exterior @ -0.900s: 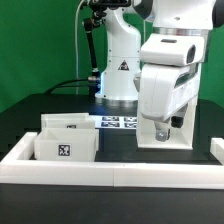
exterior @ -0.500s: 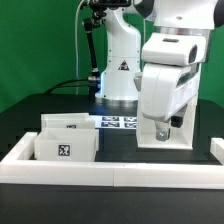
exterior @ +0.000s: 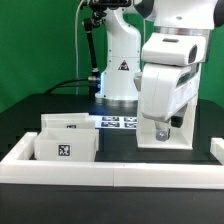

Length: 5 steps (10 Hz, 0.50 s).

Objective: Assemble drawer

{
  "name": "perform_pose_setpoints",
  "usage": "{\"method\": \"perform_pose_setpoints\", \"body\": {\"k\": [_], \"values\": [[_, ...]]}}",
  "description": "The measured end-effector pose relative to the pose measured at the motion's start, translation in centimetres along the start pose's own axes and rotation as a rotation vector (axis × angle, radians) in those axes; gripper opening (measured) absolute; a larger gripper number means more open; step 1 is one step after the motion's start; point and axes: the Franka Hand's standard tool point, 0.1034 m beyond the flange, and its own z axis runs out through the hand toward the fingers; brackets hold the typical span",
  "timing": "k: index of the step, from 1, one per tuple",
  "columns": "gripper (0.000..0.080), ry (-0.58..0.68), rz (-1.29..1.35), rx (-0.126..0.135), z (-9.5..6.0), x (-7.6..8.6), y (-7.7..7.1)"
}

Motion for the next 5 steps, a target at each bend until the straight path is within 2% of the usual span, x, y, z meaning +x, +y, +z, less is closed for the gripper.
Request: {"method": "perform_pose_setpoints", "body": {"k": [5], "values": [[0.0649, 0.000, 0.000, 0.000, 0.01, 0.00, 0.00]]}}
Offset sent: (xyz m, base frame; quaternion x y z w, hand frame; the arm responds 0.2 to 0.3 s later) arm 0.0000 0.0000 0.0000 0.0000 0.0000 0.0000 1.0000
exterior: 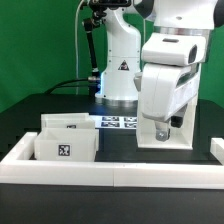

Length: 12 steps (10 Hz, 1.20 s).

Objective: Assemble drawer

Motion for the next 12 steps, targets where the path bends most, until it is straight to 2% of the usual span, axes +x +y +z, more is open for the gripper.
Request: {"method": "perform_pose_setpoints", "body": {"k": [2, 3, 5, 7, 11, 12], "values": [[0.0649, 0.001, 0.028, 0.002, 0.0, -0.1, 0.0], [0.0649, -0.007, 0.106, 0.014, -0.1, -0.7, 0.1], [0.0649, -0.021, 0.387, 0.034, -0.7, -0.4, -0.7], [0.0649, -0.019, 0.478, 0.028, -0.9, 0.3, -0.8], [0.0649, -0.017, 0.725, 0.035, -0.9, 0.5, -1.0], [0.0649, -0.005, 0.825, 0.027, -1.2, 0.7, -1.7]]}}
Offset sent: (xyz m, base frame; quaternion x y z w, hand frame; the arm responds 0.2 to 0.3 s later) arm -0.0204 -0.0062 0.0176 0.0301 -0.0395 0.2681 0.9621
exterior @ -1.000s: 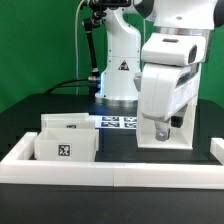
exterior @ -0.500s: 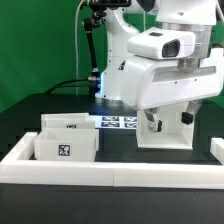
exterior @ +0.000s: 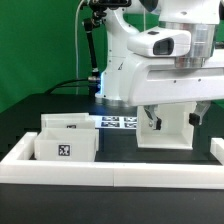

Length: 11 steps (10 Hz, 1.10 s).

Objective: Assemble drawer

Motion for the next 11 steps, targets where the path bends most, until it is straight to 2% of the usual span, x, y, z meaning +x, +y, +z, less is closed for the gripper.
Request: {"method": "perform_pose_setpoints", "body": {"k": [3, 5, 7, 11], "values": [[0.0649, 0.025, 0.021, -0.012, -2.0, -3.6, -2.3], [0.0649, 0.034, 0.047, -0.005, -4.7, -5.6, -3.5], [0.0649, 0.042, 0.056, -0.004, -6.2, -6.1, -4.1], [0.0649, 0.036, 0.050, -0.004, -5.8, -6.2, -3.9]]}}
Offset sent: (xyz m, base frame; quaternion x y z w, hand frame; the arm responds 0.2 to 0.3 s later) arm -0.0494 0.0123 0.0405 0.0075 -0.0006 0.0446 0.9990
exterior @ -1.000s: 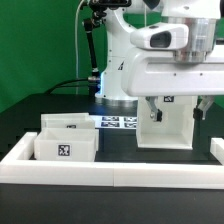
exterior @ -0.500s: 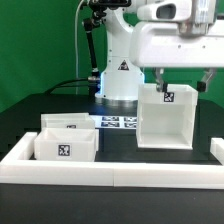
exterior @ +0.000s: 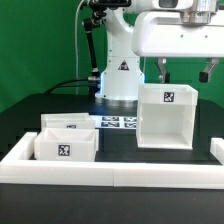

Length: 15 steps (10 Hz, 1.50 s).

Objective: Assemble drawer

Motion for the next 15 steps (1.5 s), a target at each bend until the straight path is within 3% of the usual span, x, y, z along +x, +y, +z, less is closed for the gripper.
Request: {"method": "perform_pose_setpoints", "body": {"k": [1, 2, 7, 9, 12, 14, 15], "values": [[0.0649, -0.008, 0.009, -0.003, 0.1, -0.2, 1.0], [0.0649, -0.006, 0.057, -0.004, 0.1, -1.0, 0.8], [0.0649, -0.002, 0.076, -0.009, 0.7, -6.4, -3.4], [0.0649, -0.011, 0.131, 0.016, 2.0, -7.8, -4.8], [0.0649, -0.024, 0.199, 0.054, 3.6, -7.9, -5.1], [0.0649, -0.029, 0.199, 0.055, 4.3, -7.7, -5.3], [0.0528, -0.035, 0.189, 0.053, 4.8, -7.8, -5.6]]}}
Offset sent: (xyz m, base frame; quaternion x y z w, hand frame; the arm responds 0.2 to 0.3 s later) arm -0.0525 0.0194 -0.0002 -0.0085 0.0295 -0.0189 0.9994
